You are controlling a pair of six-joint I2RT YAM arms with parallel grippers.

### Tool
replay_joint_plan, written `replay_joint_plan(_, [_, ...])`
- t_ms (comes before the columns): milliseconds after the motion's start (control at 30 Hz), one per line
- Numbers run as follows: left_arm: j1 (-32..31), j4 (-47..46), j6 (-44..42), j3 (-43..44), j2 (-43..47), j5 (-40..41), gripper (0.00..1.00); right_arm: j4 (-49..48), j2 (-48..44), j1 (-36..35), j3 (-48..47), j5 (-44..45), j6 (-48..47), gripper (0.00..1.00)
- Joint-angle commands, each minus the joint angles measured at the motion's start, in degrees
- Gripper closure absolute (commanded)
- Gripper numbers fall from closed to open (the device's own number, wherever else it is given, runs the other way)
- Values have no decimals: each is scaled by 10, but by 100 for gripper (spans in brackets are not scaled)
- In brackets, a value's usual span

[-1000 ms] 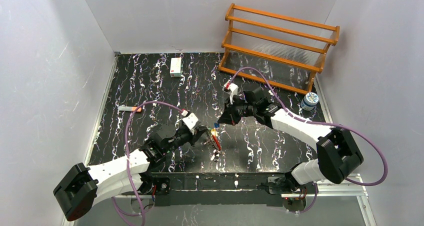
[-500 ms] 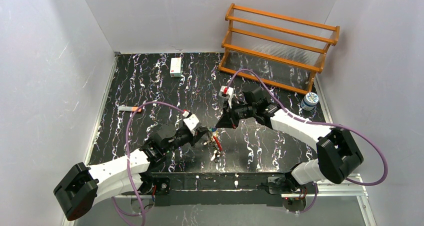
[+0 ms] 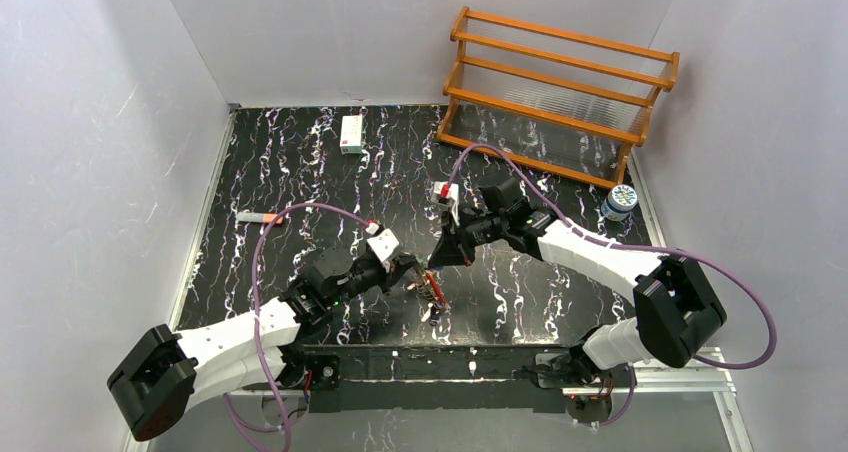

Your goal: Put the keys on the keyring

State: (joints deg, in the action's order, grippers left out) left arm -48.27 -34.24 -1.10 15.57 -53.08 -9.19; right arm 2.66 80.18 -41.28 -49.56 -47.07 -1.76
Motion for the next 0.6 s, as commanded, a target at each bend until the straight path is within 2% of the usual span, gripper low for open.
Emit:
replay_joint_plan(0, [-2,-14,-7,3,-1,-13,100,-21,-3,-10,-34,-3,7,99])
replay_joint_plan(567, [-2,-14,-5,2,1,-19,100,-34,16,-11,-35,71,29,99])
